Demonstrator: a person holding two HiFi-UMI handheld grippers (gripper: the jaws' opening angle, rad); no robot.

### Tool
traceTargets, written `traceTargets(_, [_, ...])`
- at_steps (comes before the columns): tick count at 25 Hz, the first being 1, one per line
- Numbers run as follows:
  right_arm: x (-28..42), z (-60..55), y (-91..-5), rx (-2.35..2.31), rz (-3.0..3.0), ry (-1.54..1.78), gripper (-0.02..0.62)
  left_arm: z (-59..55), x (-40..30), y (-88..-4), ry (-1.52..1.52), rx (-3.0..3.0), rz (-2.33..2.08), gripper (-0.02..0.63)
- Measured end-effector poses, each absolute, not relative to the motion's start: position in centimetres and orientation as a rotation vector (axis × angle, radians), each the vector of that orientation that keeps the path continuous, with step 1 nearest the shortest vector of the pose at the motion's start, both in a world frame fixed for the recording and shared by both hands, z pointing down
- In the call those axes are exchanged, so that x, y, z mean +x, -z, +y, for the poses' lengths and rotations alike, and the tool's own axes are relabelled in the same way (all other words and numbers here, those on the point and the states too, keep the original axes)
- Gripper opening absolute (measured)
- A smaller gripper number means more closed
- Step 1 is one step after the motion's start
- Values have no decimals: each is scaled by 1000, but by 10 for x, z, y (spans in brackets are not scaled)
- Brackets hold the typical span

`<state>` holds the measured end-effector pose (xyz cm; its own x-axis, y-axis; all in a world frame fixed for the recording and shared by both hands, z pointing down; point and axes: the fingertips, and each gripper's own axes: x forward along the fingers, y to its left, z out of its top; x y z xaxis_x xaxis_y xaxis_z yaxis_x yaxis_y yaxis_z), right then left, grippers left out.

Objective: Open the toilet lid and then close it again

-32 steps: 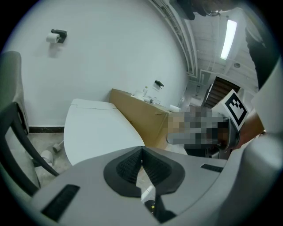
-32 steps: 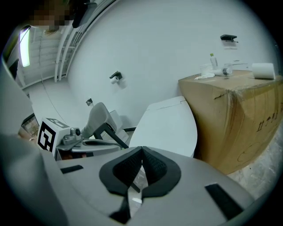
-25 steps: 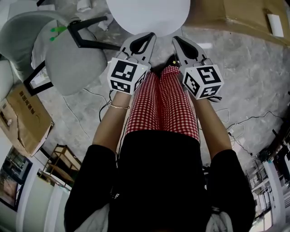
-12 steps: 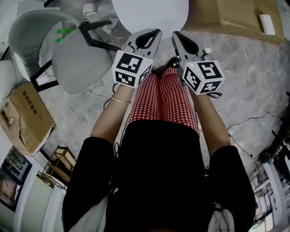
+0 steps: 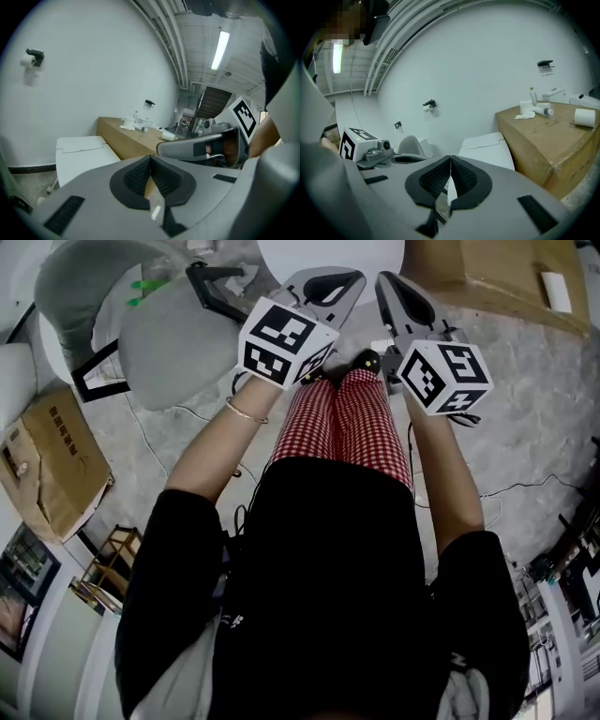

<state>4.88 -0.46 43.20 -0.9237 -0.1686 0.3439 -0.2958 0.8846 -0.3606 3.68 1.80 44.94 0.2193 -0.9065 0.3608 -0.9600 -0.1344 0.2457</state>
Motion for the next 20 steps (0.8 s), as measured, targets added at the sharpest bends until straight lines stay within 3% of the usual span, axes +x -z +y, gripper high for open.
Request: traceTargets(20, [32,1,-359,335,-2877,-651,21,23,32,-379,-161,2217,-1626,3])
